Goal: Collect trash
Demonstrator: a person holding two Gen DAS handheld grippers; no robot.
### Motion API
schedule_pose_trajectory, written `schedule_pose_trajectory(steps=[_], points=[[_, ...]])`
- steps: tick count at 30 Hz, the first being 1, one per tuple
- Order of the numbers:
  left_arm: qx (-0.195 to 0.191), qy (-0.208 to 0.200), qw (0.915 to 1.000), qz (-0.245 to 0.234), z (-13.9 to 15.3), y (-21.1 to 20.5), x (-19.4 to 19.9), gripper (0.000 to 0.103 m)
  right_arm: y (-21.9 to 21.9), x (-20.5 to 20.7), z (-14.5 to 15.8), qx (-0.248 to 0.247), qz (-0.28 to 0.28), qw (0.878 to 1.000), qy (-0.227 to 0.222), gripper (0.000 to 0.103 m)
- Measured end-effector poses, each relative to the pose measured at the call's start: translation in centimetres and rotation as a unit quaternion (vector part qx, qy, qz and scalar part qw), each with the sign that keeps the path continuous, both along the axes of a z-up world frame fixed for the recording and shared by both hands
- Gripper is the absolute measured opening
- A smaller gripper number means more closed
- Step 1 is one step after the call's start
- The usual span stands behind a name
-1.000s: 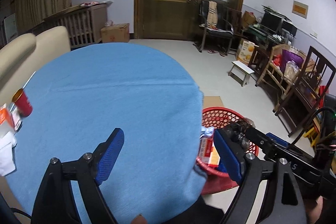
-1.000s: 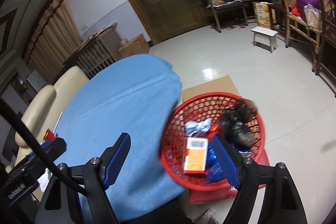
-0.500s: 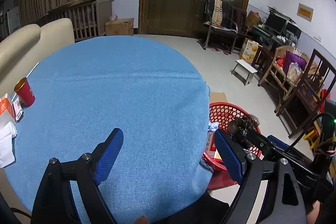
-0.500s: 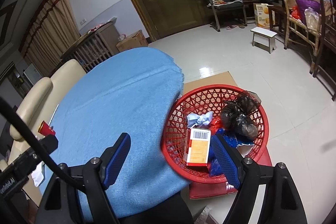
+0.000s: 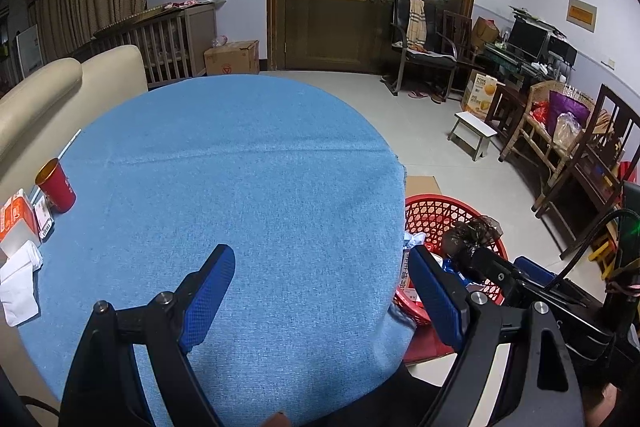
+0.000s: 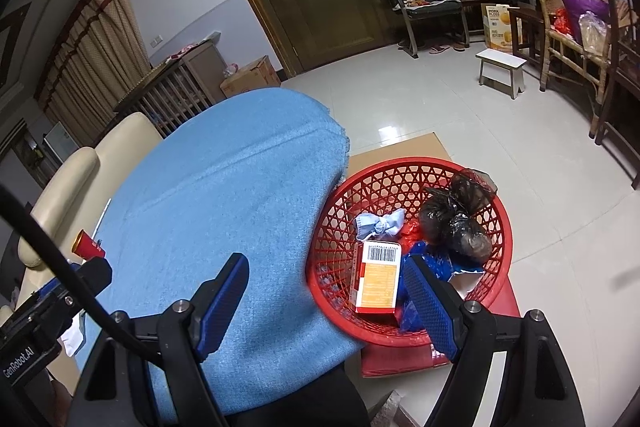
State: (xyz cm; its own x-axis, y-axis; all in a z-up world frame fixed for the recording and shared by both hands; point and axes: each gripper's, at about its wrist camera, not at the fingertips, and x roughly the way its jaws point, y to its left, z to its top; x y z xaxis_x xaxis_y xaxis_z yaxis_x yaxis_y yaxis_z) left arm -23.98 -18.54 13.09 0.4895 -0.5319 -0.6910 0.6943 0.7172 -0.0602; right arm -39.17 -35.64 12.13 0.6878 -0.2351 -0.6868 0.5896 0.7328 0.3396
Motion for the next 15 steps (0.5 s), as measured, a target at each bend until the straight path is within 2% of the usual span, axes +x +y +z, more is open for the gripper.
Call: schedule_pose_trajectory(steps=[15], points=[[0.000,0.004,1.0000,-0.004,-0.45,0.19,0.07,0.088,0.22,0.06,-0.23,0.000,0.001,1.000,0.002,0.083]])
